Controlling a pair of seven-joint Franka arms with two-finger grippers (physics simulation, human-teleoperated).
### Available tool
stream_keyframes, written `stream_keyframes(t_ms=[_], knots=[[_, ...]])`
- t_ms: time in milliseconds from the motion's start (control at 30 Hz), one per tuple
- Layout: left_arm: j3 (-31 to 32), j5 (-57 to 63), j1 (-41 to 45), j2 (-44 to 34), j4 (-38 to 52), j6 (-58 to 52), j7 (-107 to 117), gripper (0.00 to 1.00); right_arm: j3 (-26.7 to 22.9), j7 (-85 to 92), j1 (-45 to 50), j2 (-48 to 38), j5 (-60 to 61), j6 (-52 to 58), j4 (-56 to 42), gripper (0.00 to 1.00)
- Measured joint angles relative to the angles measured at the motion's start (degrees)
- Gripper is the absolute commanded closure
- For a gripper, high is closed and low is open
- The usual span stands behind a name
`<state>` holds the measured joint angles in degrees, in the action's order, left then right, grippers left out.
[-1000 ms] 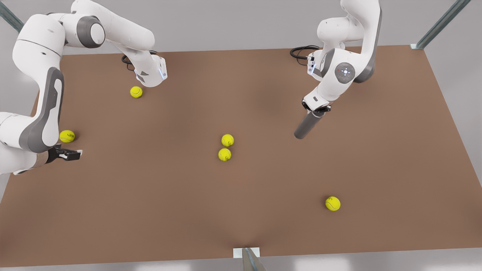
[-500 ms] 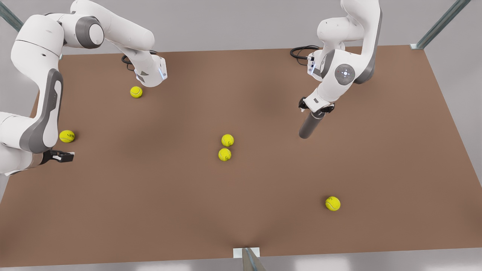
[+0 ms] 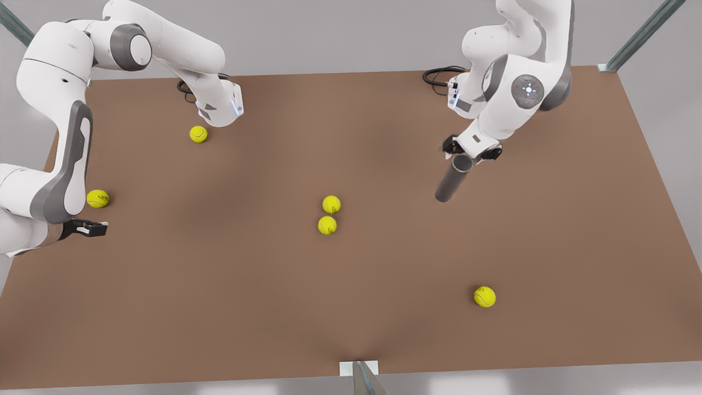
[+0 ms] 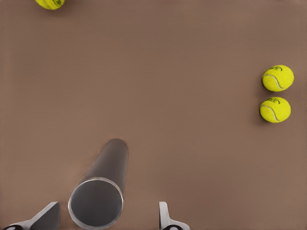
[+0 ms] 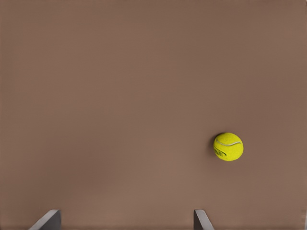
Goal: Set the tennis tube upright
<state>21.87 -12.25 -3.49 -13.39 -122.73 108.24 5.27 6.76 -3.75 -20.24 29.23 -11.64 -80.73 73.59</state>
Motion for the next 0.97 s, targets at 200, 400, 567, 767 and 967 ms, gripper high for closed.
stream_keyframes(t_ms=[200, 400, 567, 767, 967], knots=[[-2.97, 5.42, -3.56, 6.11, 19.00, -9.44, 0.23, 0.00, 0.00, 0.07, 0.02, -0.01, -0.06, -0.02, 0.00, 0.00], [-4.38, 11.93, -2.78, 9.45, 27.82, -18.60, 0.38, 0.00, 0.00, 0.11, 0.08, 0.02, -0.12, -0.01, 0.00, 0.00], [-5.02, 13.46, -2.79, 10.82, 27.91, -21.93, 0.47, 0.00, 0.01, 0.14, 0.14, 0.02, -0.12, -0.02, 0.00, 0.00], [-5.01, 13.83, -2.97, 11.07, 27.87, -23.63, 0.58, 0.00, 0.35, 0.19, 5.46, -0.62, -0.17, 0.15, -1.28, 0.00], [-5.01, 13.90, -2.10, 11.07, 27.87, -24.33, 0.71, 0.00, 0.55, 2.25, 16.63, -1.10, -0.06, 0.26, -7.38, 0.00]])
